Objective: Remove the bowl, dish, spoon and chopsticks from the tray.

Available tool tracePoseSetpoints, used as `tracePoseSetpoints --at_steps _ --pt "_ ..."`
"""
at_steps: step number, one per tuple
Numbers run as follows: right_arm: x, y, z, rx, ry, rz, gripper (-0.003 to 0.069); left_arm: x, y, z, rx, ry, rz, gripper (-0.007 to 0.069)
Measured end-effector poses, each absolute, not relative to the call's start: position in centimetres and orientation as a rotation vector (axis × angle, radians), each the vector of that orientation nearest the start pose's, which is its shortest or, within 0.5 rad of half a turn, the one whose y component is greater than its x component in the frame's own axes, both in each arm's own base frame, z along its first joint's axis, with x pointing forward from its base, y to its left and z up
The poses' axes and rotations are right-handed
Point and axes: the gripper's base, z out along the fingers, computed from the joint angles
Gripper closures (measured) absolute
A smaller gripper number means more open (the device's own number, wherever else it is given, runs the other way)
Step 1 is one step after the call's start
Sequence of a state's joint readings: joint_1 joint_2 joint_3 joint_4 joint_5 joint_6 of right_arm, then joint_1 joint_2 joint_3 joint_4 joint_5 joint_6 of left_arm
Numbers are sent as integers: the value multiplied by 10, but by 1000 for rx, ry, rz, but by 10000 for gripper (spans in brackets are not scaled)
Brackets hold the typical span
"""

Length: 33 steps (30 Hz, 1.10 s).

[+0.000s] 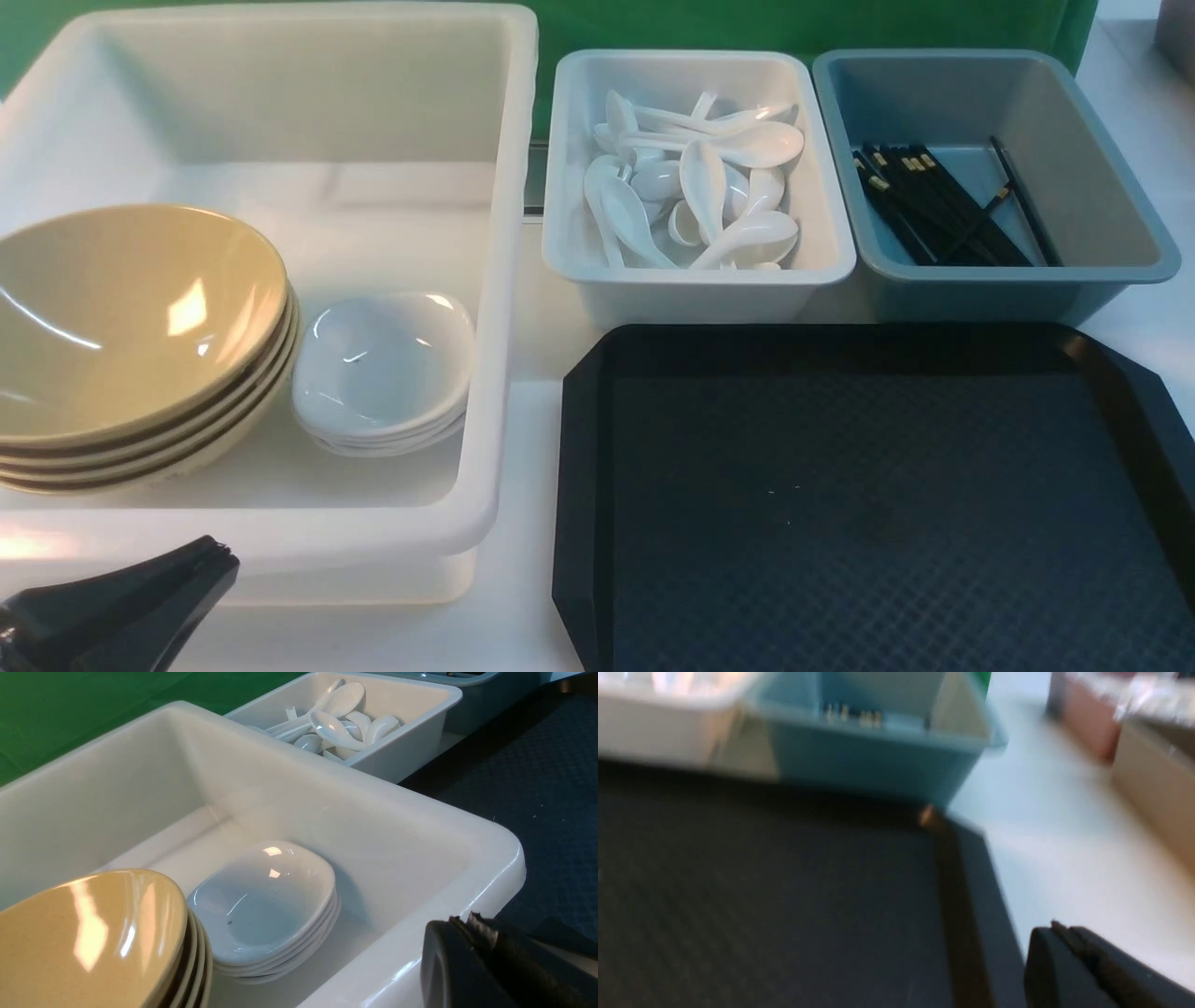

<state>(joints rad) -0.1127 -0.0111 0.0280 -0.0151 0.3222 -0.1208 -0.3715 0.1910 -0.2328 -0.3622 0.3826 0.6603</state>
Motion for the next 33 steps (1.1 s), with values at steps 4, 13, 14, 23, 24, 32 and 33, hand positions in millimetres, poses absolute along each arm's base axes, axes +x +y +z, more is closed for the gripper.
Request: tracePoseSetpoints --at_steps 4,13,14,23,24,32,33 --pt "53 -6 175 -17 1829 -179 621 55 -34 248 701 1660 -155 639" --pt "53 -6 175 -17 1830 -179 616 55 -34 248 701 1660 -155 639" --pt "53 -6 175 -17 1830 -179 615 55 -34 248 701 1660 -155 639" --pt "53 -6 175 -17 1830 -179 614 54 -33 239 707 1658 -124 639" --pt "53 -6 175 -17 1831 -179 614 54 -32 238 711 1658 -115 639" --pt "53 -7 175 -14 1831 -181 614 55 -10 198 245 1631 -15 639" --pt "53 -7 175 -14 1831 -181 614 56 -8 195 200 1633 -12 639"
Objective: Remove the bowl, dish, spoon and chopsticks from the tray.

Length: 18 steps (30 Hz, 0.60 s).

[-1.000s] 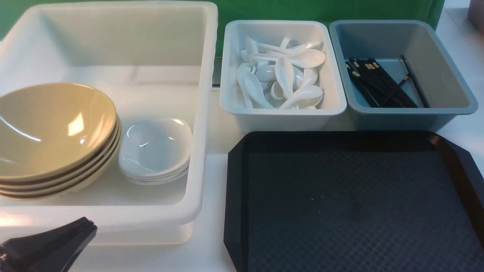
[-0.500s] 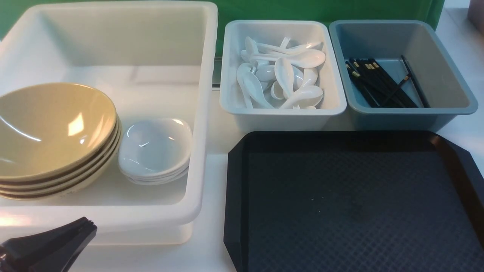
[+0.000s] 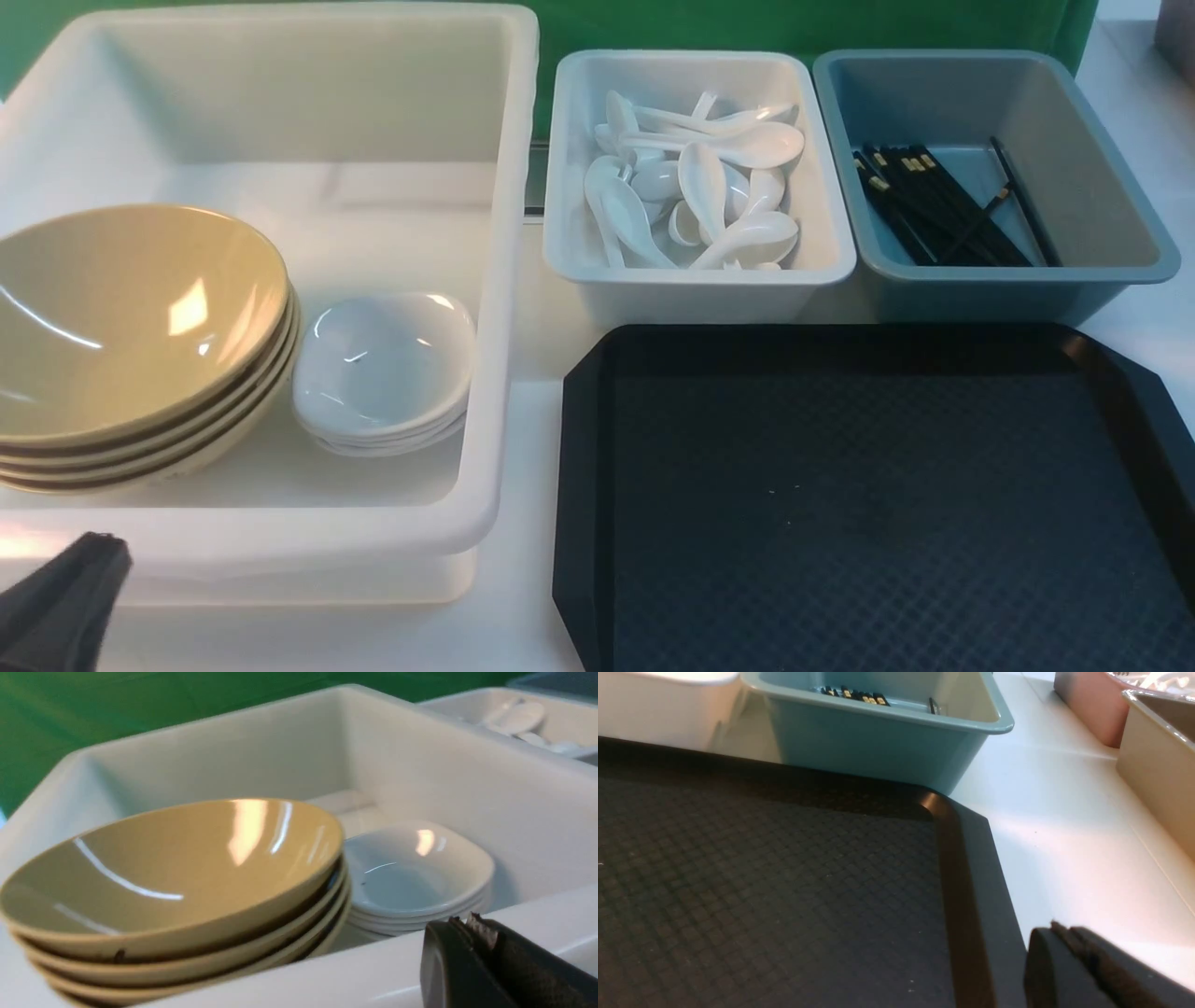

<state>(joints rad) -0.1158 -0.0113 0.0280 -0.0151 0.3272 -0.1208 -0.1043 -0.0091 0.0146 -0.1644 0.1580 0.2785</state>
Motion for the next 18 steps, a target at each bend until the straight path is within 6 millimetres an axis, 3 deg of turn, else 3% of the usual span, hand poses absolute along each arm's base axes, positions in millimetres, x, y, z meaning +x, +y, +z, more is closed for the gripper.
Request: tracePoseSetpoints --at_steps 7,18 --pt "53 -7 175 -12 1831 -180 610 54 -5 177 42 1808 -63 639" --pt "53 -7 175 -12 1831 -179 601 54 -3 177 -21 1816 -57 639"
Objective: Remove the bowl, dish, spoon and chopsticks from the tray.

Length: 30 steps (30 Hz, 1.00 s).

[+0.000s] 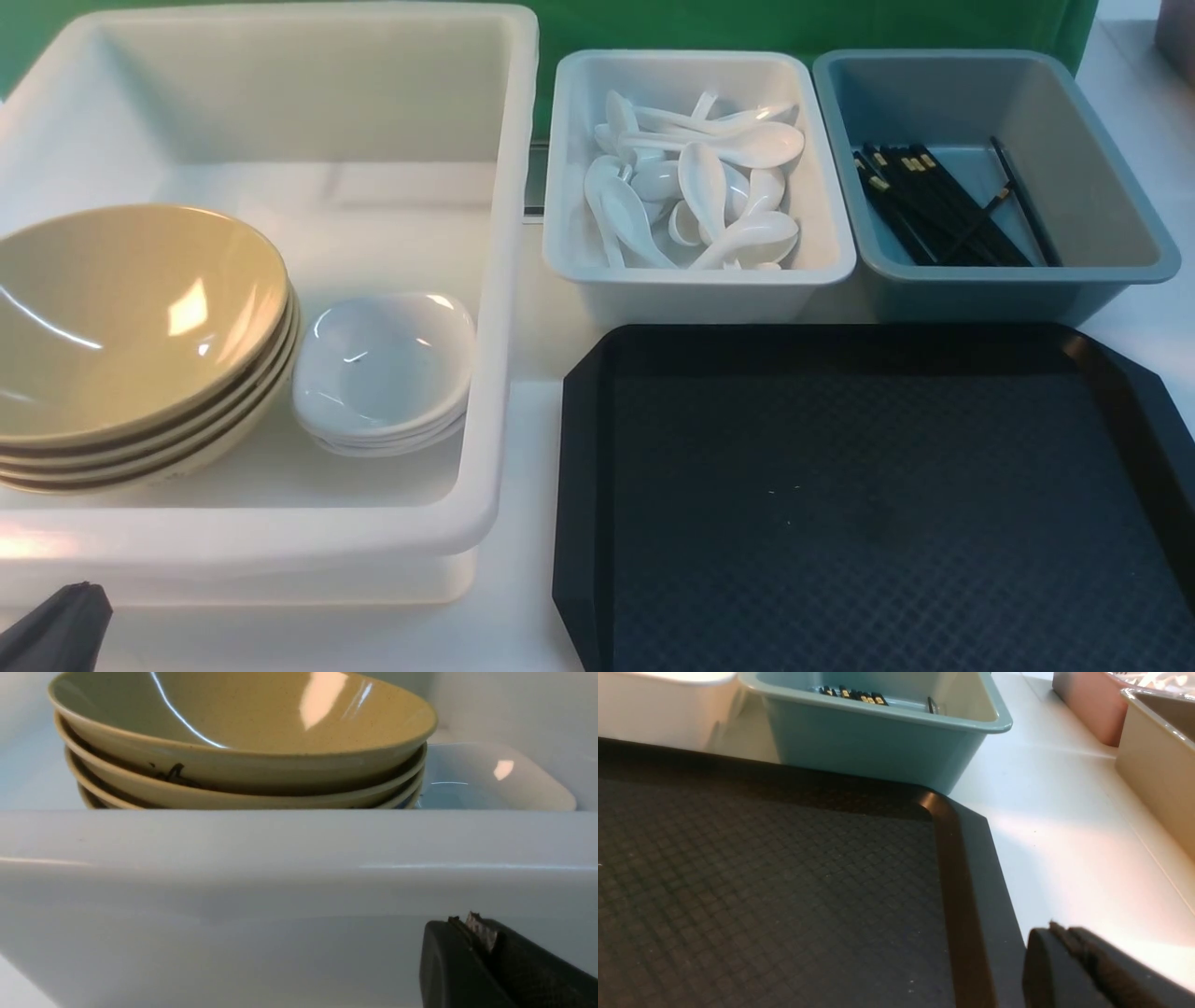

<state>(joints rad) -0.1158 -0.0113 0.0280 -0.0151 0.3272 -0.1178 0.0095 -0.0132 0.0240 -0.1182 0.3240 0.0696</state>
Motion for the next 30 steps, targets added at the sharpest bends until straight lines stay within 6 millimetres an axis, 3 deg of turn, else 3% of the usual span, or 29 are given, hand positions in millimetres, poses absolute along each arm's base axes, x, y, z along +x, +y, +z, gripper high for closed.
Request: tracePoseSetpoints --at_steps 30 --pt "53 -7 175 -12 1831 -179 571 54 -3 177 -24 1815 -55 639"
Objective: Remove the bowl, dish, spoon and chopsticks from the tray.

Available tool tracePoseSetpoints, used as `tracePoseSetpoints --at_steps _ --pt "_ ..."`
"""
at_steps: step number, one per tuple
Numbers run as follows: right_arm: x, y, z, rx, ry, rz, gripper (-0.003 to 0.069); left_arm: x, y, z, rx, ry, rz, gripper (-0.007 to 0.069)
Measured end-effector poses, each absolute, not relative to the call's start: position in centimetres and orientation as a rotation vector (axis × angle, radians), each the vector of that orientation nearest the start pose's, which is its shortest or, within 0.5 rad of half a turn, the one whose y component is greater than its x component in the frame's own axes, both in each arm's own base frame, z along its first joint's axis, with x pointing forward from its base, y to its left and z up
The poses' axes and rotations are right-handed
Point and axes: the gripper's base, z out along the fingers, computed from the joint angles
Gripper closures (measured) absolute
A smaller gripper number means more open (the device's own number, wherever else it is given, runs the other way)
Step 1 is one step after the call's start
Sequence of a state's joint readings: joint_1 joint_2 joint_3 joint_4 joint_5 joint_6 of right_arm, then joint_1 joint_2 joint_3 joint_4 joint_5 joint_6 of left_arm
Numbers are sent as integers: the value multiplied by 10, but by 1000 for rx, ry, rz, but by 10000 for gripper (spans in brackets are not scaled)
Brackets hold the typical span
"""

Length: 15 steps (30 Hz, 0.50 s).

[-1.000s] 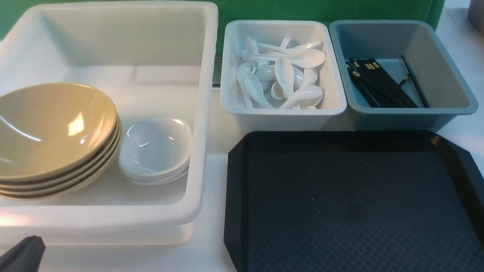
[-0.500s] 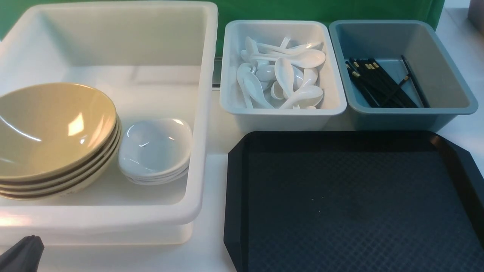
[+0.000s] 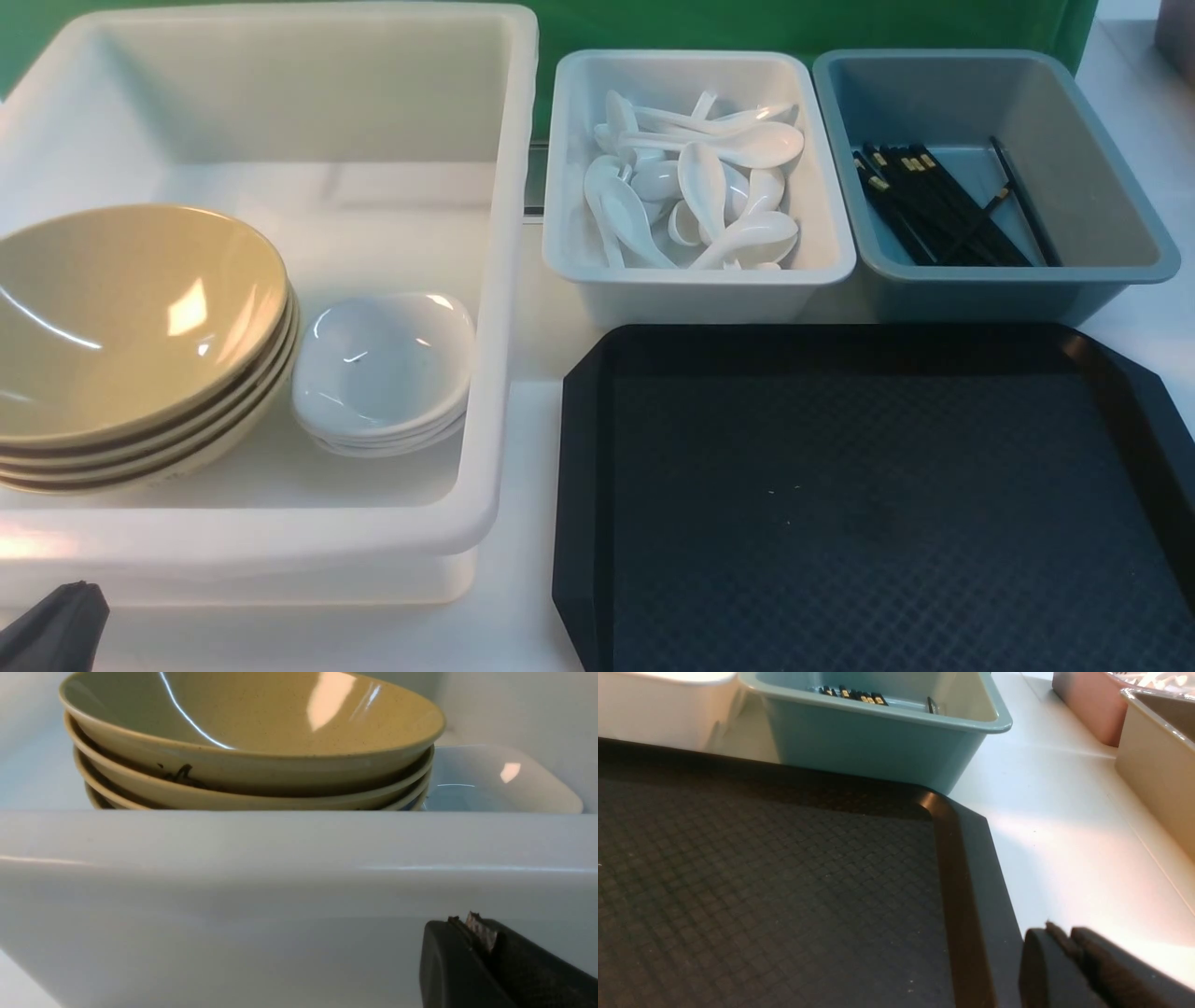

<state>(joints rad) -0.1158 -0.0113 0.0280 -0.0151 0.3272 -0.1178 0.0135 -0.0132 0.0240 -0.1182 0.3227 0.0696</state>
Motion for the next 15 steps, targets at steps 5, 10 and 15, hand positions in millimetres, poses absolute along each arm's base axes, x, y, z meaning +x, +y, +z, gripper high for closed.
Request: tracePoseSetpoints --at_steps 5,10,15 --pt "53 -7 175 -12 1831 -179 563 54 -3 177 -24 1815 -55 639" --pt "53 -7 175 -12 1831 -179 561 54 -3 177 -24 1815 -55 639" --pt "53 -7 175 -12 1831 -179 557 54 -3 177 -24 1815 -55 639"
